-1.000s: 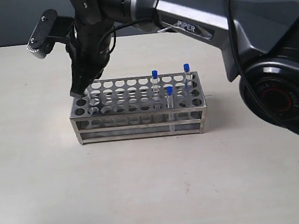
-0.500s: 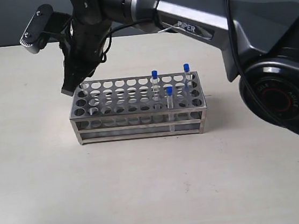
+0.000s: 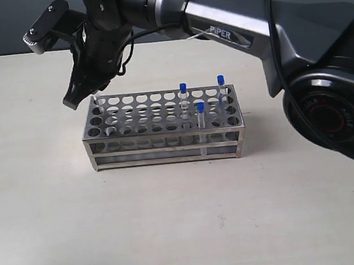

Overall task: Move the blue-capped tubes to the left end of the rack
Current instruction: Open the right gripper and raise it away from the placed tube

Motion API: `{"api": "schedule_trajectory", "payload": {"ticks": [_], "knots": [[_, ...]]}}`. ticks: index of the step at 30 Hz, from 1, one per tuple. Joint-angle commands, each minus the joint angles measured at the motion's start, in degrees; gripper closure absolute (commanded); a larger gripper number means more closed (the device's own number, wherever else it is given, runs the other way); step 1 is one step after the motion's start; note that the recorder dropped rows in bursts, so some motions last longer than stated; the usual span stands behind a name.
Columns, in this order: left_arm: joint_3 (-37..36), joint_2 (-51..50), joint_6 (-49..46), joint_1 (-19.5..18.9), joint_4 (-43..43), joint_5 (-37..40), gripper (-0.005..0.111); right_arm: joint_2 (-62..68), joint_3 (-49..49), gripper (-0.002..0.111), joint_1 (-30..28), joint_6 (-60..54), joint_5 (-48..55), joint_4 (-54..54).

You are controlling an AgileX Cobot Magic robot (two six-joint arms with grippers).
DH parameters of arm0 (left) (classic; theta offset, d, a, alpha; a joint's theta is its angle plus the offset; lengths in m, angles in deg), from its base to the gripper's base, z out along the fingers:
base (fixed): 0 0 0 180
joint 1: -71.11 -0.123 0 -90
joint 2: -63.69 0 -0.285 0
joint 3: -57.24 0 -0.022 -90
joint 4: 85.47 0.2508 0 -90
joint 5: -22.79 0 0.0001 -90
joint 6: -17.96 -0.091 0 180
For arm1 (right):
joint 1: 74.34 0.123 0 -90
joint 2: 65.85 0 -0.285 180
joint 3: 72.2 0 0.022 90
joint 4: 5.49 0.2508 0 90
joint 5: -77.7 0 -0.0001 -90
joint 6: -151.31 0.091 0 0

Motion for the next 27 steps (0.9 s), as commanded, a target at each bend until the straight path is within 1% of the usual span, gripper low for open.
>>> {"api": "schedule_trajectory", "payload": {"ticks": [1,5,10,12,18,22,25,27], "knots": [[0.18,0.2,0.03,0.36,-0.01,-0.46,0.106,-0.9,0.05,0.109,-0.61,2.24,-6.29,-0.76],[0.18,0.2,0.03,0.36,-0.01,-0.34,0.106,-0.74,0.05,0.109,-0.61,3.91,-7.0,-0.89],[0.18,0.2,0.03,0.36,-0.01,-0.34,0.106,0.41,0.05,0.109,-0.61,4.99,-2.24,-2.32],[0.18,0.2,0.03,0.36,-0.01,-0.34,0.106,0.9,0.05,0.109,-0.61,5.1,-1.98,-2.61],[0.18,0.2,0.03,0.36,-0.01,-0.34,0.106,1.4,0.05,0.109,-0.61,11.92,-3.53,-9.63],[0.18,0.2,0.03,0.36,-0.01,-0.34,0.106,1.33,0.05,0.109,-0.61,12.33,0.69,-10.76],[0.18,0.2,0.03,0.36,-0.01,-0.34,0.106,-0.89,0.05,0.109,-0.61,13.34,-3.14,-10.67],[0.18,0.2,0.03,0.36,-0.01,-0.34,0.106,-1.39,0.05,0.109,-0.74,14.21,-3.28,-12.49]]}}
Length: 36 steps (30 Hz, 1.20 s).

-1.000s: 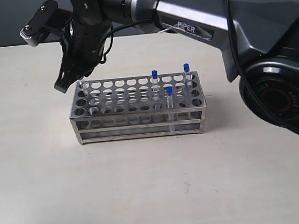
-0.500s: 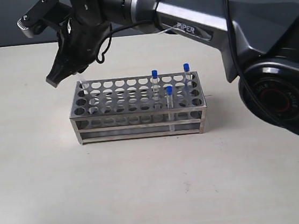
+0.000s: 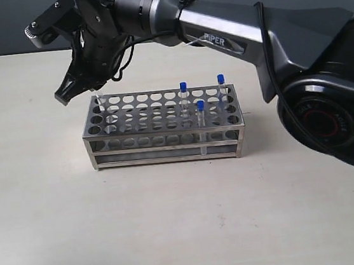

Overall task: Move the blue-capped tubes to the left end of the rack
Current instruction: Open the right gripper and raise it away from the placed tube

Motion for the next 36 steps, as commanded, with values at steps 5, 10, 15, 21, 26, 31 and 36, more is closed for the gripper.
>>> {"api": "schedule_trajectory", "payload": {"ticks": [5,10,15,21,26,31,36], "knots": [[0.18,0.2,0.03,0.36,-0.01,-0.34,0.106,-2.08,0.14,0.109,-1.5,1.83,-0.51,-7.41],[0.18,0.2,0.03,0.36,-0.01,-0.34,0.106,-1.4,0.14,0.109,-2.45,5.66,-0.03,-6.59],[0.18,0.2,0.03,0.36,-0.01,-0.34,0.106,-0.72,0.14,0.109,-4.53,4.58,1.44,1.83],[0.18,0.2,0.03,0.36,-0.01,-0.34,0.106,0.01,0.14,0.109,-4.53,2.83,3.98,1.27],[0.18,0.2,0.03,0.36,-0.01,-0.34,0.106,0.92,0.14,0.109,-4.53,2.25,6.76,1.27],[0.18,0.2,0.03,0.36,-0.01,-0.34,0.106,1.15,0.14,0.109,-4.53,2.13,6.16,2.09],[0.18,0.2,0.03,0.36,-0.01,-0.34,0.106,1.15,0.14,0.103,-4.53,-6.88,8.09,10.72]]}}
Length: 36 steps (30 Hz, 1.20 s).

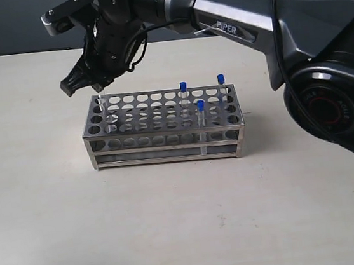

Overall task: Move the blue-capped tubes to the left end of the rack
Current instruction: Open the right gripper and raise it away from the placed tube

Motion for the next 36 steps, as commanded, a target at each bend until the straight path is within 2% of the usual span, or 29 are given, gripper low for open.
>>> {"api": "schedule_trajectory", "payload": {"ticks": [1,4,7,18,27,31,36], "knots": [[0.18,0.2,0.03,0.36,-0.01,-0.34,0.106,0.84,-0.29,0.097,-1.46,-6.3,3.78,2.73],[0.18,0.2,0.03,0.36,-0.01,-0.34,0.106,0.84,-0.29,0.084,-1.46,-6.03,2.74,3.0],[0.18,0.2,0.03,0.36,-0.01,-0.34,0.106,0.84,-0.29,0.078,-1.46,-5.89,2.74,3.0],[0.18,0.2,0.03,0.36,-0.01,-0.34,0.106,-2.57,-0.29,0.078,-1.46,-5.59,2.52,2.31],[0.18,0.2,0.03,0.36,-0.01,-0.34,0.106,-8.14,-0.29,0.078,-1.46,-0.45,7.99,-3.08],[0.18,0.2,0.03,0.36,-0.01,-0.34,0.106,-11.26,-0.29,0.078,-1.9,2.68,14.24,-6.87],[0.18,0.2,0.03,0.36,-0.01,-0.34,0.106,-15.13,-1.72,0.078,-2.7,4.07,16.27,-7.17]]}}
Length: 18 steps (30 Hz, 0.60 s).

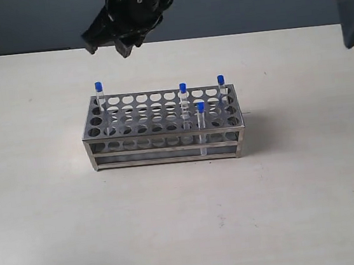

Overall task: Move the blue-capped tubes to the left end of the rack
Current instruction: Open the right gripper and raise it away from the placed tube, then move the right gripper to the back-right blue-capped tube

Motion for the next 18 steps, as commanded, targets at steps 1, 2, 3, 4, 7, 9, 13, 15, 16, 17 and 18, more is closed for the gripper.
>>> {"api": "schedule_trajectory", "payload": {"ticks": [1,2,3,4,7,9,13,15,16,17,18], "knots": [[0.18,0.2,0.03,0.36,-0.01,-0.34,0.106,-4.53,-2.54,0.078,-0.95,2.01,1.31,-1.61],[0.18,0.2,0.03,0.36,-0.01,-0.34,0.106,-5.88,-3.92,0.078,-0.95,2.63,1.31,-2.62],[0.18,0.2,0.03,0.36,-0.01,-0.34,0.106,-7.06,-5.32,0.078,-0.95,3.18,1.09,-3.39],[0.18,0.2,0.03,0.36,-0.01,-0.34,0.106,-8.61,-7.33,0.078,-0.95,3.46,0.4,-4.21],[0.18,0.2,0.03,0.36,-0.01,-0.34,0.106,-14.43,-15.34,0.079,-0.95,6.09,-4.16,-8.23],[0.18,0.2,0.03,0.36,-0.01,-0.34,0.106,-18.54,-22.69,0.08,-0.95,8.75,-7.79,-11.23],[0.18,0.2,0.03,0.36,-0.01,-0.34,0.106,-28.48,-39.9,0.083,-0.95,16.39,-18.54,-14.72],[0.18,0.2,0.03,0.36,-0.01,-0.34,0.106,-33.65,-49.52,0.083,-0.95,20.26,-26.14,-14.82],[0.18,0.2,0.03,0.36,-0.01,-0.34,0.106,-35.93,-54.12,0.083,-0.95,21.34,-29.69,-14.68],[0.18,0.2,0.03,0.36,-0.01,-0.34,0.106,-37.44,-57.66,0.083,-0.95,22.96,-33.39,-14.49],[0.18,0.2,0.03,0.36,-0.01,-0.34,0.106,-39.06,-61.83,0.083,-0.95,24.08,-37.05,-13.64]]}}
